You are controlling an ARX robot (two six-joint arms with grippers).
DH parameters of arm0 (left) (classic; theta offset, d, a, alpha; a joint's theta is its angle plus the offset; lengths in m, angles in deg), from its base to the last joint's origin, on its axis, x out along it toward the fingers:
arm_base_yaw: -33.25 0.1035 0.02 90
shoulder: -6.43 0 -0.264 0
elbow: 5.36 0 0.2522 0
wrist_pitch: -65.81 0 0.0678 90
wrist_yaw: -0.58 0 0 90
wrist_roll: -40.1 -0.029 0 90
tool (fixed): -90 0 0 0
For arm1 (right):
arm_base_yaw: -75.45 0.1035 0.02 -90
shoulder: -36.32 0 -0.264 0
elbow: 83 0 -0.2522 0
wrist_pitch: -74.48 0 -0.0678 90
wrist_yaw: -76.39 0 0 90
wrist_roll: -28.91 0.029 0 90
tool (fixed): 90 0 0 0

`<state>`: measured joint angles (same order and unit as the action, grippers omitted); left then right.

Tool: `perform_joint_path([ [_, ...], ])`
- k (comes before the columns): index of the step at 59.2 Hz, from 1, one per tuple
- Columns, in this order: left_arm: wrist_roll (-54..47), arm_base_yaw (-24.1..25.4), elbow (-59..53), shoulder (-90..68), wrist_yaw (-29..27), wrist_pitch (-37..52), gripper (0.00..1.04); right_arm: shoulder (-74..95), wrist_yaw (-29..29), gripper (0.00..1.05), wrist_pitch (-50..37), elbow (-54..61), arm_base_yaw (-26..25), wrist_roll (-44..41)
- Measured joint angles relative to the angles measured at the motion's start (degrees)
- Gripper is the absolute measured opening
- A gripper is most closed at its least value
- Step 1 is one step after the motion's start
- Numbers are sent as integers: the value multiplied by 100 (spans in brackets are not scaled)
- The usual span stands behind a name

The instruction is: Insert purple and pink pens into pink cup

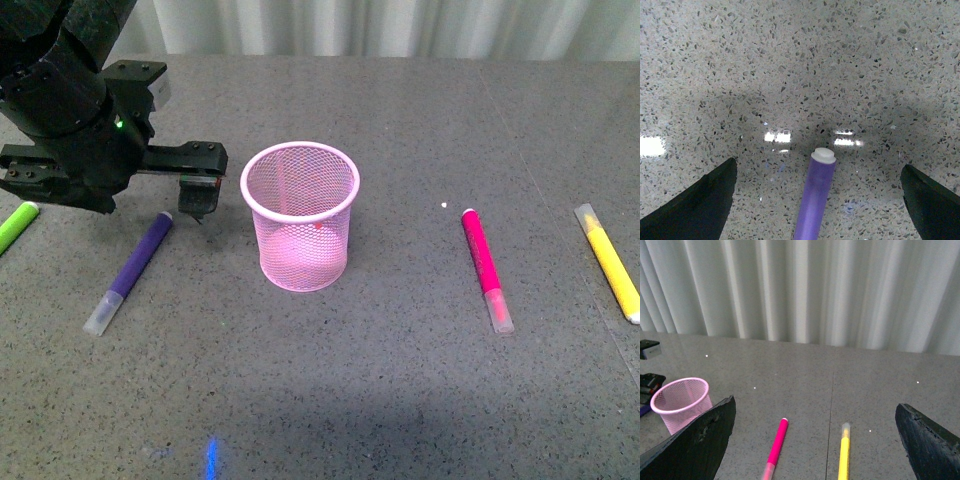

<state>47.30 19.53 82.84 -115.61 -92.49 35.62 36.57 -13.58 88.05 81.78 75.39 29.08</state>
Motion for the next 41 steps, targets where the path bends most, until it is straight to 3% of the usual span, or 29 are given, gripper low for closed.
perform_joint_path([
  [36, -17, -2, -249, -138, 50, 415, 96, 0, -2, 97, 0, 0, 0, 0],
  [41, -28, -15, -251, -146, 79, 463, 80, 0, 0, 97, 0, 0, 0, 0],
])
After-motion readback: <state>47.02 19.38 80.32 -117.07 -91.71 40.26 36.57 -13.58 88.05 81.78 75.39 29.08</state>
